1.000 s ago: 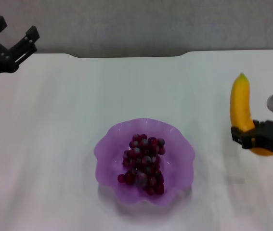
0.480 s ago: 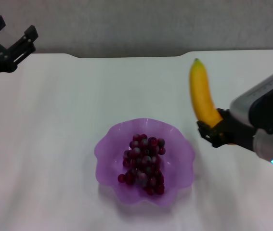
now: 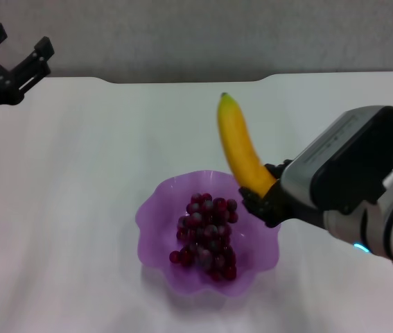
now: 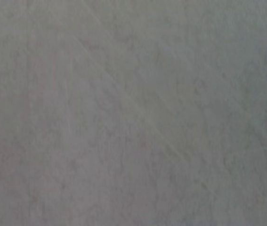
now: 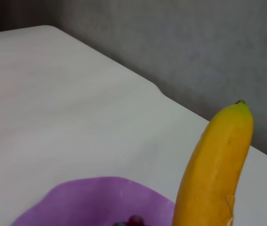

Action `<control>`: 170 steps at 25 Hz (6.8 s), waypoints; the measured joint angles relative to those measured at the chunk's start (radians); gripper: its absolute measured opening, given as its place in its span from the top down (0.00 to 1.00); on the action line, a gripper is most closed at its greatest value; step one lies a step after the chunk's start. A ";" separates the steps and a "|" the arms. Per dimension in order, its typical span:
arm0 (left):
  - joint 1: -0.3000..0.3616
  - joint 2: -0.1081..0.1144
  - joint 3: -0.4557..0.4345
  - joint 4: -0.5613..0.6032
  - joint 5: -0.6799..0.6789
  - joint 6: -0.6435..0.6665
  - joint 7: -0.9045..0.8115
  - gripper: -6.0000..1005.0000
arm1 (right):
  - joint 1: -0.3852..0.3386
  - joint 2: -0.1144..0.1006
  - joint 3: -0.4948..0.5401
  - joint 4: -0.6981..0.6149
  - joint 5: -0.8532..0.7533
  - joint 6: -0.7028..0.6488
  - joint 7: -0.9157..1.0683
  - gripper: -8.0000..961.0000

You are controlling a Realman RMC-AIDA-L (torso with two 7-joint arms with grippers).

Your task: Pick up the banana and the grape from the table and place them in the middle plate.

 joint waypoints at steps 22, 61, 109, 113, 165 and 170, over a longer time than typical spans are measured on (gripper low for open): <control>-0.003 0.000 -0.001 0.002 0.000 0.000 0.000 0.19 | 0.127 -0.004 -0.138 -0.079 0.022 0.012 0.000 0.46; -0.006 0.000 0.007 0.010 0.000 -0.001 -0.002 0.19 | 0.287 0.016 -0.219 -0.439 0.173 0.225 0.000 0.42; 0.007 0.002 0.002 0.011 0.003 -0.001 -0.002 0.19 | 0.215 0.036 -0.203 -0.199 0.047 0.050 0.000 0.08; 0.008 0.002 0.002 0.011 0.003 0.000 -0.002 0.19 | 0.190 0.030 -0.194 -0.162 0.035 0.050 0.000 0.08; 0.235 -0.004 0.119 0.327 0.095 -0.042 -0.045 0.19 | -0.234 -0.042 0.008 0.293 -0.162 0.125 0.000 0.08; 0.175 -0.003 0.111 0.297 0.095 -0.145 -0.044 0.19 | -0.290 -0.017 0.095 0.279 -0.162 0.178 0.000 0.08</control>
